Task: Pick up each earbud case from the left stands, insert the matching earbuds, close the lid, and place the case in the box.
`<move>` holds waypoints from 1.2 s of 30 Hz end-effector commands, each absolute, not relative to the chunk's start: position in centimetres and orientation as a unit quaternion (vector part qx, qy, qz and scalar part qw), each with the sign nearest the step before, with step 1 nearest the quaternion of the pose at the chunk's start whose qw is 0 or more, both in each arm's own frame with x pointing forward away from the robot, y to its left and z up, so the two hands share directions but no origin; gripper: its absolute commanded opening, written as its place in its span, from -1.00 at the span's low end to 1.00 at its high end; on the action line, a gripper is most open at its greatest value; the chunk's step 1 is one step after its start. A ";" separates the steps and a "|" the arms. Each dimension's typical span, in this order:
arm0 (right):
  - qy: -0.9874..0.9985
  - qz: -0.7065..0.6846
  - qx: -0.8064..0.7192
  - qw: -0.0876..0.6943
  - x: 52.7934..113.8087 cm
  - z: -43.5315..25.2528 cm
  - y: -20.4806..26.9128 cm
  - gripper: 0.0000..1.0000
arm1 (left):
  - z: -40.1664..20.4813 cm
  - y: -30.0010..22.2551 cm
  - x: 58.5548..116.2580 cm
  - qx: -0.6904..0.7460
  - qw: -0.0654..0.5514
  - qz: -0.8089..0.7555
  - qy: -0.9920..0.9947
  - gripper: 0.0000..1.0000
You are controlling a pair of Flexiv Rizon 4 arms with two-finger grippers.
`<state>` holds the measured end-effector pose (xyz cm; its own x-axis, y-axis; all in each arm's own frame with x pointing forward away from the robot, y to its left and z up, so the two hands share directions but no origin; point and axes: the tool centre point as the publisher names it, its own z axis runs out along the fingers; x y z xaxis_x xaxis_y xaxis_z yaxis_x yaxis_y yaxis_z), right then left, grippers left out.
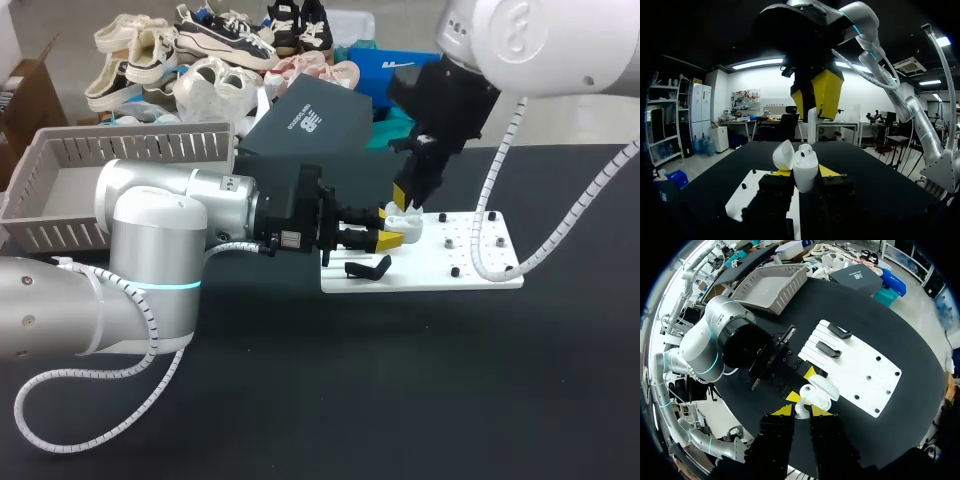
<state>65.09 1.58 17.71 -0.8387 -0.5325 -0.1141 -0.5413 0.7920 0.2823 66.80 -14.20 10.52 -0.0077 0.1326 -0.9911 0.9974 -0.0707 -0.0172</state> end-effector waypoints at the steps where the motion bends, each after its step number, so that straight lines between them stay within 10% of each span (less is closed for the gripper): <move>1: 0.950 0.148 -0.274 0.024 65.0 17.3 1.8 -1.00 | 10.5 -14.2 66.8 0.547 0.445 -0.486 0.517 -1.00; 36: 0.959 0.126 -0.250 0.033 65.6 16.0 2.4 -1.00 | 10.5 -14.2 66.8 0.547 0.445 -0.486 0.517 -1.00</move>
